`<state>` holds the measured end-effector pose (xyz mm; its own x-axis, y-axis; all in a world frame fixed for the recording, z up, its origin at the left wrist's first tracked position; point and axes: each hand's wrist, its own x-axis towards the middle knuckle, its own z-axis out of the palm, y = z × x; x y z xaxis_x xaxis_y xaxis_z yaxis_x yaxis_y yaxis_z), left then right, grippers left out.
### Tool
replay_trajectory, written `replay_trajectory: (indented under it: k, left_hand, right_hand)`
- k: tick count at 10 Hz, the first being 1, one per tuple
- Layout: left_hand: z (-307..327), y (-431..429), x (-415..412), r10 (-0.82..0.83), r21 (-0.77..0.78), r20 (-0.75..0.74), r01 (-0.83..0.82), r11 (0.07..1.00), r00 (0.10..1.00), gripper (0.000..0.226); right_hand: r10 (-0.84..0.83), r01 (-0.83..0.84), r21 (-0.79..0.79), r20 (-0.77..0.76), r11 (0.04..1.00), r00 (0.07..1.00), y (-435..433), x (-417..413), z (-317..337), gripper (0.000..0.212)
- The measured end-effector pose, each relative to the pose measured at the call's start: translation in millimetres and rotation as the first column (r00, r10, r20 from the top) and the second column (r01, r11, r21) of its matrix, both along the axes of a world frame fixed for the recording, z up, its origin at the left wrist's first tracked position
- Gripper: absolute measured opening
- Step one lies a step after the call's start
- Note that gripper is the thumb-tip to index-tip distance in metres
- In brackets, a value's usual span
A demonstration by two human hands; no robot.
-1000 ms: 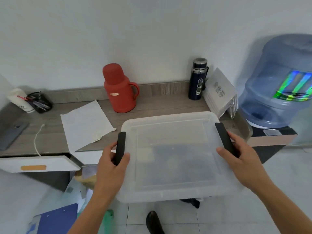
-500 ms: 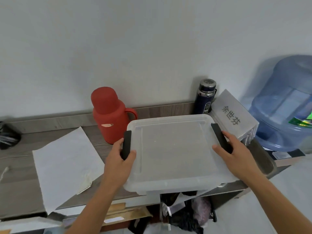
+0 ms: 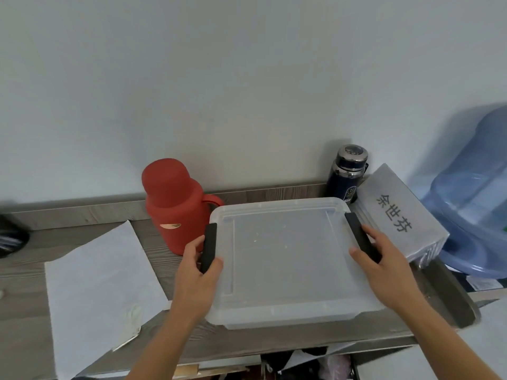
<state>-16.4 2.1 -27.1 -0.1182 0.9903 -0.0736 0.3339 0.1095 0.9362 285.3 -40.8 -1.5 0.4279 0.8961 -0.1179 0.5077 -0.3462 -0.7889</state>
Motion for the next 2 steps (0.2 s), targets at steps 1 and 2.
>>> replay_trajectory:
  k: [1, 2]
  left_hand:
    - [-0.4, 2.8, -1.1, -0.010, -0.015, 0.047, 0.011, 1.000, 0.999, 0.037]
    - [-7.1, -1.4, -13.6, 0.063, -0.004, 0.038, -0.063, 0.998, 0.997, 0.025]
  right_hand:
    - [0.061, -0.050, -0.095, 0.114, 0.994, 0.992, 0.0, 3.4, -4.1, 0.061]
    - [0.125, -0.103, -0.092, 0.286, 0.990, 0.950, 5.0, 6.7, 13.4, 0.060]
